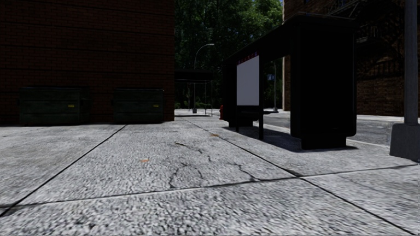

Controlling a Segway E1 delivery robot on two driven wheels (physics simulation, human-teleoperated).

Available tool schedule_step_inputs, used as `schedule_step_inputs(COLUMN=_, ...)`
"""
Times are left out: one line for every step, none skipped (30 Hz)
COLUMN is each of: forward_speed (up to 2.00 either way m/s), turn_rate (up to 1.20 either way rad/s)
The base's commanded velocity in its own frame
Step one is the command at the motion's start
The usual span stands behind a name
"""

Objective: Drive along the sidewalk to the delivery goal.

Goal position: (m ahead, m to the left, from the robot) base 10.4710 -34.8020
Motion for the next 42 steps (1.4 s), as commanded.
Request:
schedule_step_inputs(forward_speed=2.0, turn_rate=0.0)
schedule_step_inputs(forward_speed=2.0, turn_rate=0.0)
schedule_step_inputs(forward_speed=2.0, turn_rate=0.0)
schedule_step_inputs(forward_speed=2.0, turn_rate=0.0)
schedule_step_inputs(forward_speed=2.0, turn_rate=0.0)
schedule_step_inputs(forward_speed=2.0, turn_rate=0.0)
schedule_step_inputs(forward_speed=2.0, turn_rate=0.0)
schedule_step_inputs(forward_speed=2.0, turn_rate=0.0)
schedule_step_inputs(forward_speed=2.0, turn_rate=0.0)
schedule_step_inputs(forward_speed=2.0, turn_rate=0.0)
schedule_step_inputs(forward_speed=2.0, turn_rate=0.0)
schedule_step_inputs(forward_speed=2.0, turn_rate=0.0)
schedule_step_inputs(forward_speed=2.0, turn_rate=0.0)
schedule_step_inputs(forward_speed=2.0, turn_rate=0.0)
schedule_step_inputs(forward_speed=2.0, turn_rate=0.0)
schedule_step_inputs(forward_speed=2.0, turn_rate=0.0)
schedule_step_inputs(forward_speed=2.0, turn_rate=0.0)
schedule_step_inputs(forward_speed=2.0, turn_rate=0.0)
schedule_step_inputs(forward_speed=2.0, turn_rate=0.0)
schedule_step_inputs(forward_speed=2.0, turn_rate=0.0)
schedule_step_inputs(forward_speed=2.0, turn_rate=0.02)
schedule_step_inputs(forward_speed=2.0, turn_rate=0.04)
schedule_step_inputs(forward_speed=2.0, turn_rate=0.04)
schedule_step_inputs(forward_speed=2.0, turn_rate=0.07)
schedule_step_inputs(forward_speed=2.0, turn_rate=0.08)
schedule_step_inputs(forward_speed=2.0, turn_rate=0.08)
schedule_step_inputs(forward_speed=2.0, turn_rate=0.09)
schedule_step_inputs(forward_speed=2.0, turn_rate=0.09)
schedule_step_inputs(forward_speed=2.0, turn_rate=0.12)
schedule_step_inputs(forward_speed=2.0, turn_rate=0.12)
schedule_step_inputs(forward_speed=2.0, turn_rate=0.13)
schedule_step_inputs(forward_speed=2.0, turn_rate=0.13)
schedule_step_inputs(forward_speed=2.0, turn_rate=0.13)
schedule_step_inputs(forward_speed=2.0, turn_rate=0.16)
schedule_step_inputs(forward_speed=2.0, turn_rate=0.22)
schedule_step_inputs(forward_speed=2.0, turn_rate=0.25)
schedule_step_inputs(forward_speed=2.0, turn_rate=0.25)
schedule_step_inputs(forward_speed=2.0, turn_rate=0.26)
schedule_step_inputs(forward_speed=2.0, turn_rate=0.26)
schedule_step_inputs(forward_speed=2.0, turn_rate=0.26)
schedule_step_inputs(forward_speed=2.0, turn_rate=0.26)
schedule_step_inputs(forward_speed=2.0, turn_rate=0.26)
